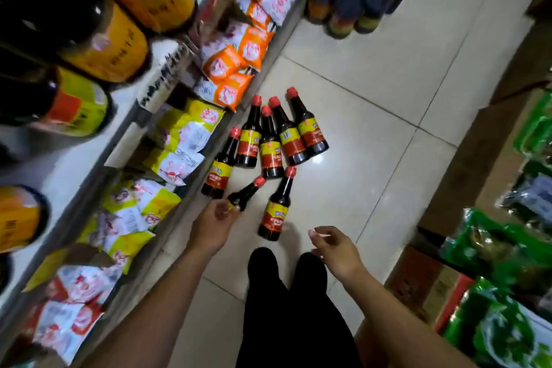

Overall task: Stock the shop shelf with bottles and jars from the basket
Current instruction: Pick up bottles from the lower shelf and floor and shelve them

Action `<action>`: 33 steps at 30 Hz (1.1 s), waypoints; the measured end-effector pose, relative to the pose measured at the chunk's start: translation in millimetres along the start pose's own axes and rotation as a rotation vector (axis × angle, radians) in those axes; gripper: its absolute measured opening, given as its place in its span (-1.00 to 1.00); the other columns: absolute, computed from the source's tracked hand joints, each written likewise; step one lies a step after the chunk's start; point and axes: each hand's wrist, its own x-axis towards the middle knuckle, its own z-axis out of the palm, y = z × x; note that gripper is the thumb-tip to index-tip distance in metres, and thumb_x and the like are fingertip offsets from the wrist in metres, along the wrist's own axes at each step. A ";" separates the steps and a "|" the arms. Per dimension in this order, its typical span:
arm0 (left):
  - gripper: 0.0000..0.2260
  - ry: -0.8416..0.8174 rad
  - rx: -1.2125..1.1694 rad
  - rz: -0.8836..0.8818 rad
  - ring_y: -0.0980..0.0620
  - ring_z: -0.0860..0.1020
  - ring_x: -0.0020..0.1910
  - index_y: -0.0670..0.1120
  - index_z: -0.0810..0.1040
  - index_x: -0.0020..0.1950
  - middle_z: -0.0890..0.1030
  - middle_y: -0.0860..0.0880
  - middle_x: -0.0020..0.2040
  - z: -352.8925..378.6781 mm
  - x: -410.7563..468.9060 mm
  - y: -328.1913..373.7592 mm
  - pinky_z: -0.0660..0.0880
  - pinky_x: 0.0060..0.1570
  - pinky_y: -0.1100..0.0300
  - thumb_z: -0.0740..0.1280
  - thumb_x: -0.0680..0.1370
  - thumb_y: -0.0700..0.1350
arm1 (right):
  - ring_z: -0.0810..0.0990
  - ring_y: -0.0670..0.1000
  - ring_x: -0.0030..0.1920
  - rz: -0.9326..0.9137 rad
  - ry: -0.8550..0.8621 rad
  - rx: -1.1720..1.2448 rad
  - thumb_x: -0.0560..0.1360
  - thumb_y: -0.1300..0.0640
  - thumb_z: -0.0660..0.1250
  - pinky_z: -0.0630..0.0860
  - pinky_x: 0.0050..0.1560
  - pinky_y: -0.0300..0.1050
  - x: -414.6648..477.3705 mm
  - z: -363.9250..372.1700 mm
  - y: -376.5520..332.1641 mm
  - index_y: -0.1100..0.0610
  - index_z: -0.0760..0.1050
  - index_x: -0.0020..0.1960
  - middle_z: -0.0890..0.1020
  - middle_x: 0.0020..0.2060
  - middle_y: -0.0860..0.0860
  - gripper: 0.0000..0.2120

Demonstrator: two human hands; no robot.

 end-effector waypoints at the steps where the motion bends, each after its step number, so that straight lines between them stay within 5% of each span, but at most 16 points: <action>1: -0.84 -0.004 0.030 -0.017 -0.16 0.57 0.07 -0.13 0.51 0.02 0.62 -0.19 0.01 16.2 25.4 -23.9 0.48 0.10 -0.02 0.35 0.48 -0.11 | 0.63 0.10 0.02 0.011 -0.019 -0.027 0.47 -0.11 0.28 0.51 0.08 0.01 28.6 11.8 14.3 0.05 0.48 0.11 0.62 -0.04 0.03 -0.69; 6: -0.69 -0.016 0.235 0.015 -0.18 0.52 0.15 -0.14 0.46 0.22 0.57 -0.16 0.15 68.0 111.2 -101.3 0.40 0.05 0.13 0.32 0.50 -0.11 | 0.56 0.07 0.08 0.046 -0.072 -0.202 0.51 -0.05 0.24 0.35 -0.05 -0.22 133.3 56.1 67.5 0.08 0.42 0.23 0.61 0.11 0.06 -0.65; 9: -0.51 -0.095 0.357 0.112 -0.13 0.49 0.22 -0.09 0.39 0.33 0.52 -0.11 0.27 86.2 158.7 -142.4 0.44 0.18 0.04 0.40 0.42 -0.07 | 0.53 0.08 0.17 0.048 -0.065 -0.198 0.49 -0.06 0.27 0.31 -0.04 -0.25 184.6 79.2 83.9 0.08 0.38 0.28 0.59 0.16 0.07 -0.59; 14: -0.28 -0.117 0.424 0.048 -0.15 0.39 0.31 -0.07 0.29 0.40 0.40 -0.11 0.36 95.8 211.2 -182.0 0.37 0.28 -0.02 0.52 0.31 -0.08 | 0.52 -0.03 0.04 0.035 -0.081 -0.100 0.45 -0.06 0.34 0.31 -0.08 -0.28 247.9 108.9 90.0 0.11 0.41 0.22 0.58 0.05 -0.01 -0.58; 18: -0.28 -0.142 0.496 0.013 -0.14 0.46 0.24 -0.01 0.30 0.40 0.45 -0.12 0.32 96.0 236.7 -200.4 0.44 0.21 -0.04 0.51 0.30 0.01 | 0.59 0.01 -0.03 0.066 -0.127 -0.062 0.37 -0.13 0.39 0.41 -0.12 -0.20 280.5 123.6 84.1 0.14 0.49 0.17 0.64 0.06 0.05 -0.52; 22: -0.28 -0.103 0.581 -0.047 -0.15 0.49 0.20 -0.03 0.31 0.37 0.47 -0.12 0.29 104.7 240.9 -203.8 0.46 0.17 -0.04 0.52 0.28 0.04 | 0.58 0.04 -0.03 0.112 -0.011 -0.007 0.21 -0.15 0.52 0.45 -0.12 -0.18 292.0 138.8 83.6 0.15 0.36 0.24 0.58 0.05 0.02 -0.28; 28: -0.46 -0.058 0.598 -0.074 -0.18 0.53 0.07 -0.12 0.38 0.16 0.52 -0.15 0.13 115.6 222.5 -195.0 0.47 -0.01 0.03 0.48 0.29 0.03 | 0.61 0.06 0.01 0.120 0.021 -0.048 0.19 -0.09 0.52 0.46 -0.08 -0.17 291.5 138.4 85.5 0.10 0.41 0.24 0.62 0.10 0.06 -0.31; 33: -0.51 -0.057 0.371 -0.153 -0.16 0.55 -0.01 -0.10 0.39 0.08 0.56 -0.13 0.04 117.4 183.8 -180.8 0.50 -0.04 0.04 0.49 0.28 0.06 | 0.59 0.05 0.02 0.071 -0.011 0.011 0.24 -0.01 0.53 0.46 -0.07 -0.16 258.9 121.3 76.0 0.12 0.37 0.27 0.59 0.13 0.06 -0.32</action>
